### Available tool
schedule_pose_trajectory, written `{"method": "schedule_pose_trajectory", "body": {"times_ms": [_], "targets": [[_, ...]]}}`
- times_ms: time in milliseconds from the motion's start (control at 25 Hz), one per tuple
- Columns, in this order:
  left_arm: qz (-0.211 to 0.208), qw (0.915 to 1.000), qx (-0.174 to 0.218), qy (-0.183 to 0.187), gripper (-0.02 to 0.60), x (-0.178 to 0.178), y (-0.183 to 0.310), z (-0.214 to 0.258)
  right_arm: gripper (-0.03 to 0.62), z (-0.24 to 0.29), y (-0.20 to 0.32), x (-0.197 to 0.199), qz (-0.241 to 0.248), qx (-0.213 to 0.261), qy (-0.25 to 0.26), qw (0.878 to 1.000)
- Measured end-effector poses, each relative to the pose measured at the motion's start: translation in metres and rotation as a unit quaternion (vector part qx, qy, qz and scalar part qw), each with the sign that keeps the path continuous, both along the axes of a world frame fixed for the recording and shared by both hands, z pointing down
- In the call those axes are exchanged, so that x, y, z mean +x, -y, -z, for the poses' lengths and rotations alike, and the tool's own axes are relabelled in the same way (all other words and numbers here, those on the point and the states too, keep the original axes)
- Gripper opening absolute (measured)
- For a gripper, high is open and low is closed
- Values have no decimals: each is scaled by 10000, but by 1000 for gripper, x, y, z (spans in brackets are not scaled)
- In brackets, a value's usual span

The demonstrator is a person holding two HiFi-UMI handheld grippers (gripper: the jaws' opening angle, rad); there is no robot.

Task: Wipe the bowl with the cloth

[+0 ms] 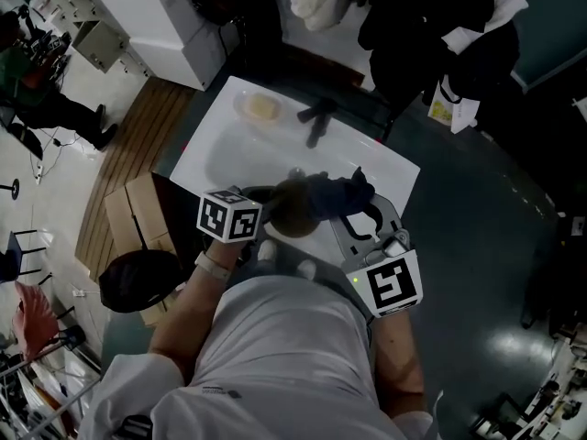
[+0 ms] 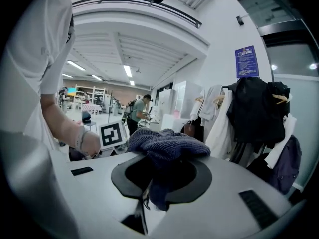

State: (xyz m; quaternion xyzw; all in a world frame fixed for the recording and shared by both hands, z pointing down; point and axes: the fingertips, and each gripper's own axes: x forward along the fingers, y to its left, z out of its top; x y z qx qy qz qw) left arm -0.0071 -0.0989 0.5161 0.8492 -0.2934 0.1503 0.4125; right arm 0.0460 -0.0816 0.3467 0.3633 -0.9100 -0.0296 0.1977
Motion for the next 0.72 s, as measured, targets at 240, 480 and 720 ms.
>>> {"method": "schedule_pose_trajectory", "body": {"times_ms": [240, 480, 720], "targets": [[-372, 9974, 360, 509, 25, 8, -3, 6, 74, -32, -6, -30, 863, -52, -1022, 9910], [-619, 9953, 520, 525, 25, 14, -5, 21, 74, -74, -18, -39, 1560, 68, -2572, 9537], [-893, 9930, 596, 488, 25, 20, -9, 29, 74, -113, -26, -34, 2070, 702, -4505, 8656]]}}
